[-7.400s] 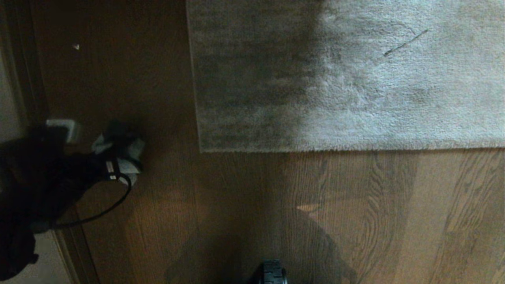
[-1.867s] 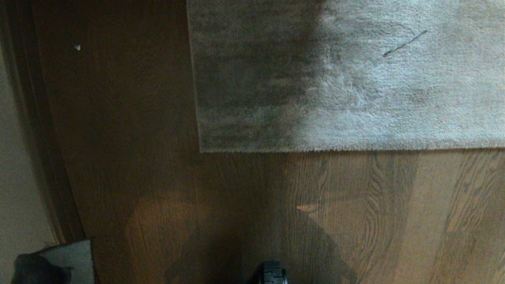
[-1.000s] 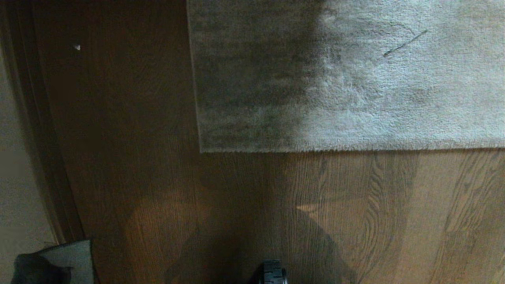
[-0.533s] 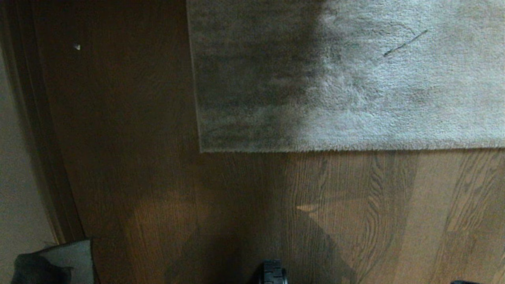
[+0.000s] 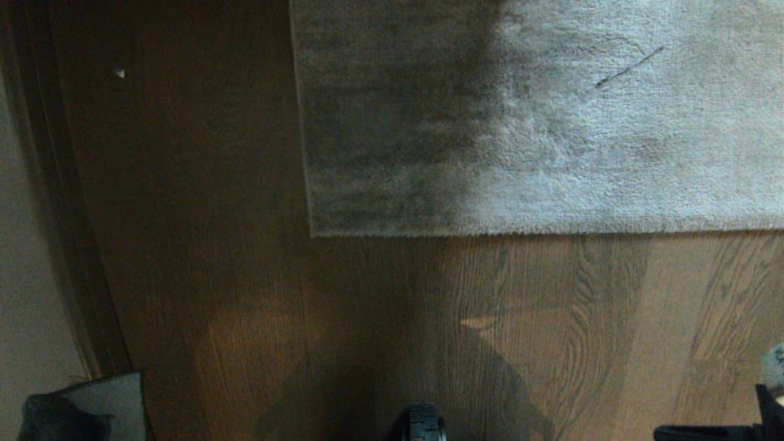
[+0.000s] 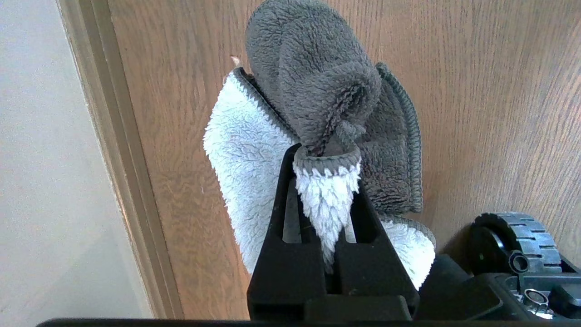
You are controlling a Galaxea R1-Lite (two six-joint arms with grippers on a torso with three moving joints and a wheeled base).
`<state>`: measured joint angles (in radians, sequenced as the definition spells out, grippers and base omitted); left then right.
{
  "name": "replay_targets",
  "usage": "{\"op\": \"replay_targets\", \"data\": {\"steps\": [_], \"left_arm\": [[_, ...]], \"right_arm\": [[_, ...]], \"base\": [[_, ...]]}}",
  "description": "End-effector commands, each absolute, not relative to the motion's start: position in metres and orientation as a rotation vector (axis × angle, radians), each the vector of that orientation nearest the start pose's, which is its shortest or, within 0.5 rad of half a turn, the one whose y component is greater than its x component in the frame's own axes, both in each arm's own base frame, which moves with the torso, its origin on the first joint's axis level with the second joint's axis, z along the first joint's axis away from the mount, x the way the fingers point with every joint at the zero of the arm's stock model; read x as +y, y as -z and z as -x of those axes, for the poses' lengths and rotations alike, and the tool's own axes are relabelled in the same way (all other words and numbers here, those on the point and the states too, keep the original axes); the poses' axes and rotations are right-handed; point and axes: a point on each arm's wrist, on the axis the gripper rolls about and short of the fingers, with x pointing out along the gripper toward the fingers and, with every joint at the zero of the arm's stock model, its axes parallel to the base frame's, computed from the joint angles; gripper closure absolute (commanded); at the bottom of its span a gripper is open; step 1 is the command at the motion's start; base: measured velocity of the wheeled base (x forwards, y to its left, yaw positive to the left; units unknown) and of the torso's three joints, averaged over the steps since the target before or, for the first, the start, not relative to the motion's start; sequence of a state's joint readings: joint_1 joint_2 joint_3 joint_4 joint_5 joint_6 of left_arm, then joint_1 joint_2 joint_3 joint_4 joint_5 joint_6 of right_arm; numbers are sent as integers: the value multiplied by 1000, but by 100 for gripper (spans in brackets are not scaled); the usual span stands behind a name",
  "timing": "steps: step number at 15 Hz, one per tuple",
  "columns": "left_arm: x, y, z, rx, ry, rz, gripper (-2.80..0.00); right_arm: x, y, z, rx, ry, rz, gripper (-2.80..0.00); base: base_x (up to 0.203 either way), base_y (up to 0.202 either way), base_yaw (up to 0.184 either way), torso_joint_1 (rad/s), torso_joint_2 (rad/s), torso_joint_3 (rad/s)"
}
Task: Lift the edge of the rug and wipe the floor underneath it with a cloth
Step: Lift up the carpet
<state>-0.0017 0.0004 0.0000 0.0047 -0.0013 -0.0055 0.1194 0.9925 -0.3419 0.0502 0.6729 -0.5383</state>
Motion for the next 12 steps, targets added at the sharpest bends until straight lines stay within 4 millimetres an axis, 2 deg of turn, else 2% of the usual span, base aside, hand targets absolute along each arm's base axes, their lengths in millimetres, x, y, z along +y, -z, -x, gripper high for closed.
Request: {"op": "replay_targets", "data": {"steps": [1,5,11,12], "left_arm": [[0,-75,23,5,3,8,0],[0,-75,23,5,3,6,0],[0,-75,23,5,3,6,0],[0,-75,23,5,3,6,0]], "right_arm": [[33,-133,-106,528,-1001,275,0],[41,-121,-122,524,-1104,233,0],[57,-112,-166,478,-1103,122,0],[59,-110,-173,476,-1092,95,-280]], "base": [[0,0,0,0,0,0],[0,0,0,0,0,0],[0,0,0,0,0,0],[0,0,0,0,0,0]]}}
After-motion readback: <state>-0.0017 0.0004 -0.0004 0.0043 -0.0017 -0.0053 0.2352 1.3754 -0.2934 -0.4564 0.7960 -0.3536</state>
